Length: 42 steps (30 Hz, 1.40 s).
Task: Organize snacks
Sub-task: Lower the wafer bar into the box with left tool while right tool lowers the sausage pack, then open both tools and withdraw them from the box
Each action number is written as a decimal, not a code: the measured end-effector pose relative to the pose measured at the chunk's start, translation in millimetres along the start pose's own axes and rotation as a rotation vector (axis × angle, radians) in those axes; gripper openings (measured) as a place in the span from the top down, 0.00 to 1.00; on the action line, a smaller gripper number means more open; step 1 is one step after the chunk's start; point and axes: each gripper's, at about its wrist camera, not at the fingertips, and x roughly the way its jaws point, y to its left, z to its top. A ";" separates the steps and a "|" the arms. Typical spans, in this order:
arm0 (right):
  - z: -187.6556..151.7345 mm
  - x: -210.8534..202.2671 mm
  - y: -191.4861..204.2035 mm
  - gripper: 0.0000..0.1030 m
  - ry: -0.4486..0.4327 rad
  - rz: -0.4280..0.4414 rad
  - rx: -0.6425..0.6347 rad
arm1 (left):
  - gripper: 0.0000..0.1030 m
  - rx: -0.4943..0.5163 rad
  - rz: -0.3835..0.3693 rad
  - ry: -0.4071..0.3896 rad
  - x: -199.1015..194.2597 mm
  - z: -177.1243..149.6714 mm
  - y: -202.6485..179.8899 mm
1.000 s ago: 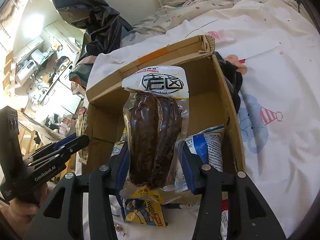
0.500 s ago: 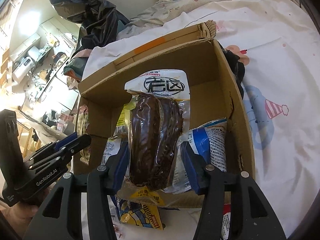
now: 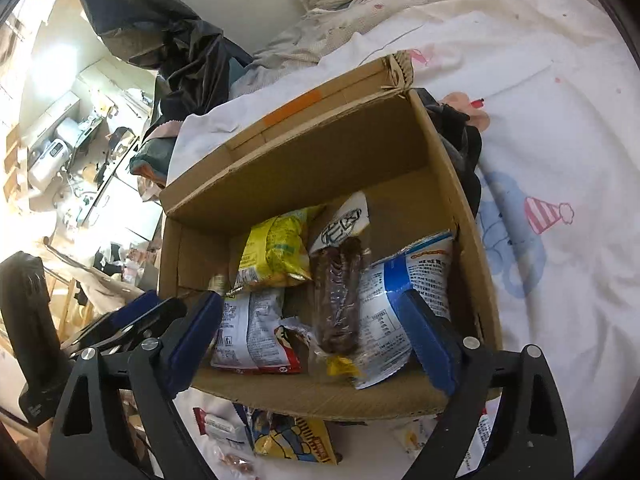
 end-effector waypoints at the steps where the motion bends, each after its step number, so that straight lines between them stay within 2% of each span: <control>1: -0.5 0.0 -0.5 0.11 0.002 0.002 0.005 | 0.14 -0.003 -0.010 -0.005 -1.5 -0.1 0.5; 13: -3.5 -10.5 6.1 0.11 -0.008 0.010 -0.007 | 0.14 0.009 -0.006 -0.020 -14.0 -3.0 4.7; 26: -25.2 -42.2 12.8 0.11 -0.003 0.002 -0.024 | 0.14 0.017 0.013 -0.017 -52.4 -21.4 31.4; 31: -38.2 -54.1 13.0 0.11 -0.011 -0.001 -0.013 | 0.14 0.041 0.110 -0.002 -60.7 -35.5 40.5; 39: -54.9 -59.3 6.9 0.11 0.024 -0.026 0.026 | 0.14 0.062 0.075 0.135 -53.6 -58.7 51.6; 42: -59.8 -61.9 7.4 0.11 0.015 -0.040 0.032 | 0.14 0.060 0.110 0.191 -45.7 -68.5 54.8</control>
